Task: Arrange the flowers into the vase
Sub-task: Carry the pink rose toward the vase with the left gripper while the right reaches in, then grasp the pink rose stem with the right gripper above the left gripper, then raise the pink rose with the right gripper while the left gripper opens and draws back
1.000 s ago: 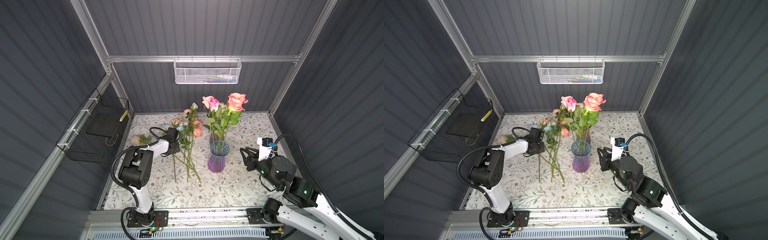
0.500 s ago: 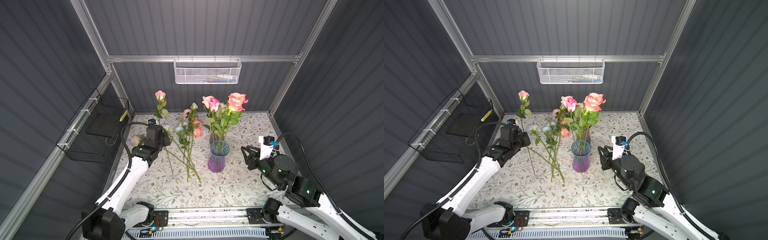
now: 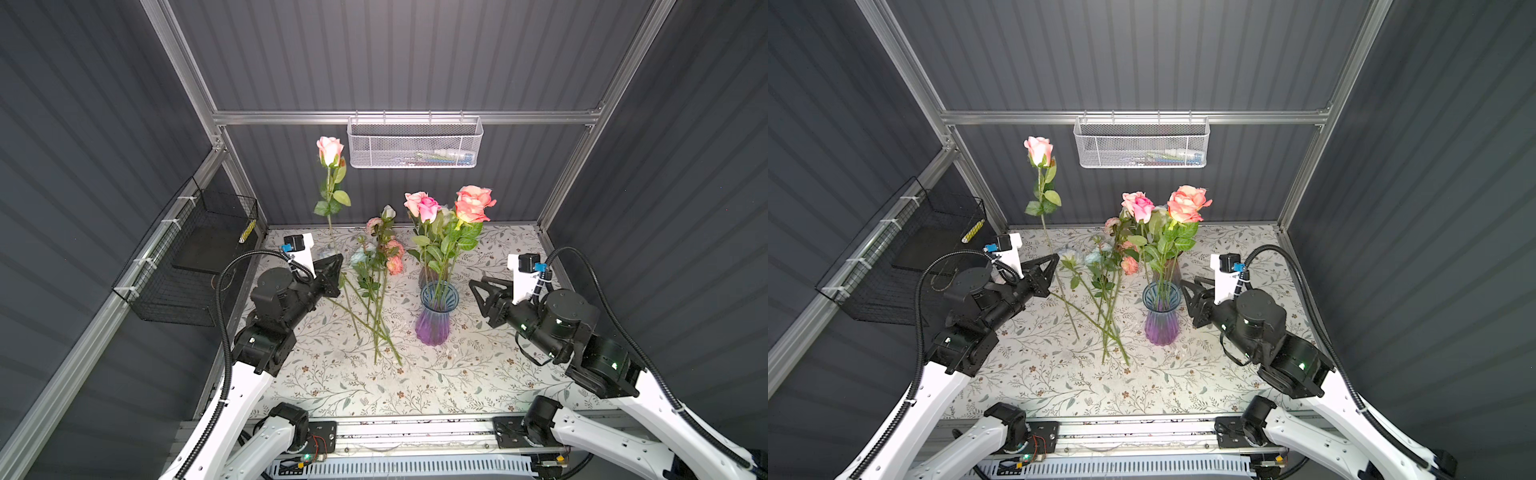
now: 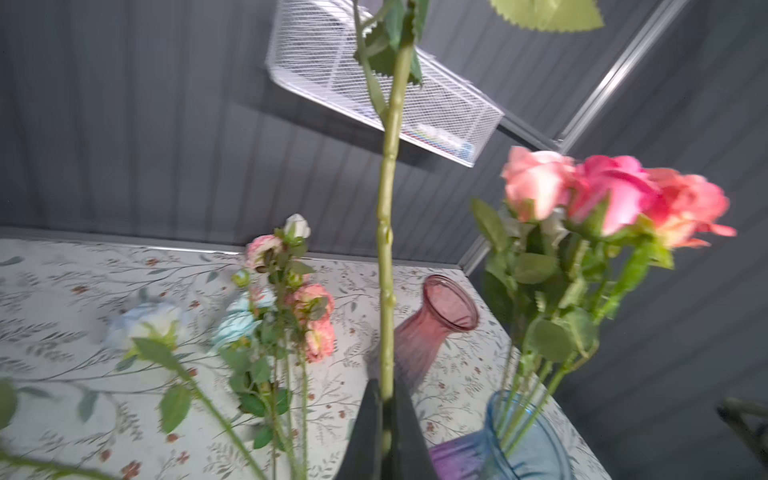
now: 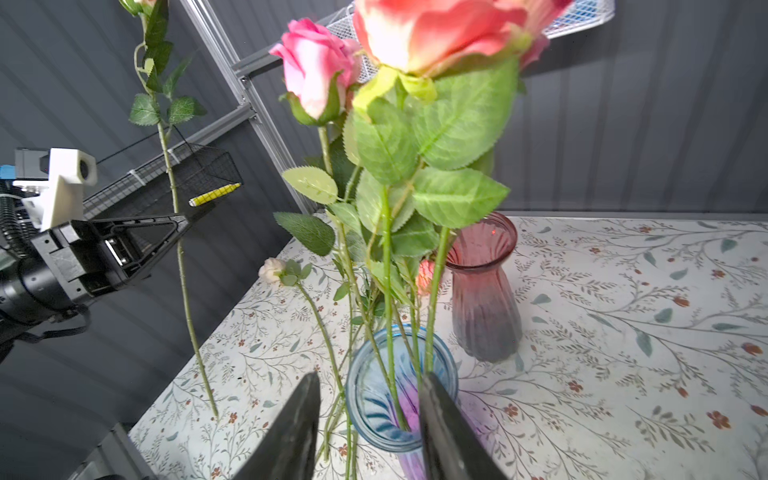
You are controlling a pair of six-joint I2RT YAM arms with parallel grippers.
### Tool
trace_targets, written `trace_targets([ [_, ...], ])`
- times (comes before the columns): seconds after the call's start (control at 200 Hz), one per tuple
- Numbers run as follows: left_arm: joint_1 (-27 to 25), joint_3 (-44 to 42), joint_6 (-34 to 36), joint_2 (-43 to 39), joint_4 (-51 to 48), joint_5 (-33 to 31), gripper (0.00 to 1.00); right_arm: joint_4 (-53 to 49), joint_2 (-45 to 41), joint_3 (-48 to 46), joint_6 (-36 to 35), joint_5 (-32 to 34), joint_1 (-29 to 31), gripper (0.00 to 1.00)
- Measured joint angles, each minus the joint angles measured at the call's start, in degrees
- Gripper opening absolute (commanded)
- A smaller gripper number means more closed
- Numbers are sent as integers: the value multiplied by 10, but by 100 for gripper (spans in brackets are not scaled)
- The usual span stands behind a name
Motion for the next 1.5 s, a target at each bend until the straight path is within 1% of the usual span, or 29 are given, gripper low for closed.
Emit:
trace_targets([
  [0.135, -102, 31, 14, 23, 5, -2, 0, 19, 28, 24, 0, -24, 0, 43],
  [0.27, -198, 51, 44, 54, 16, -31, 0, 28, 62, 55, 0, -50, 2, 43],
  [0.44, -290, 58, 75, 76, 35, -59, 0, 42, 91, 99, 0, -78, 20, 43],
  [0.535, -325, 59, 89, 83, 47, -71, 0, 56, 103, 117, 0, -91, 32, 43],
  [0.68, -352, 59, 97, 95, 62, -84, 0, 66, 125, 133, 0, -114, 46, 43],
  [0.835, -363, 59, 103, 101, 71, -94, 0, 70, 148, 135, 0, -126, 54, 41],
  [0.89, -363, 59, 103, 102, 75, -95, 0, 71, 153, 135, 0, -127, 55, 36],
  [0.97, -363, 59, 104, 102, 81, -96, 0, 73, 157, 135, -2, -127, 55, 26],
  [0.995, -363, 59, 103, 102, 83, -97, 0, 75, 158, 135, 0, -127, 55, 21],
  [1.04, -364, 59, 104, 103, 83, -98, 0, 77, 159, 135, -3, -127, 56, 17],
  [1.121, -365, 59, 104, 104, 86, -100, 0, 82, 160, 136, -2, -130, 59, 10],
  [1.201, -366, 59, 104, 106, 87, -104, 0, 84, 160, 136, -1, -132, 60, 8],
  [1.211, -366, 59, 104, 106, 87, -104, 2, 84, 161, 136, -2, -132, 60, 8],
  [1.261, -366, 59, 104, 107, 88, -106, 25, 86, 162, 136, -2, -132, 60, 8],
  [1.311, -366, 59, 104, 107, 89, -108, 41, 86, 164, 137, -3, -131, 60, 7],
  [1.346, -366, 59, 106, 107, 91, -110, 57, 86, 165, 137, -3, -129, 60, 7],
  [1.361, -366, 59, 106, 107, 92, -110, 62, 86, 165, 137, -3, -129, 60, 7],
  [1.386, -366, 59, 106, 107, 94, -110, 66, 85, 165, 137, -5, -127, 60, 7],
  [1.496, -366, 59, 109, 103, 94, -119, 79, 82, 166, 141, -13, -114, 60, 7],
])
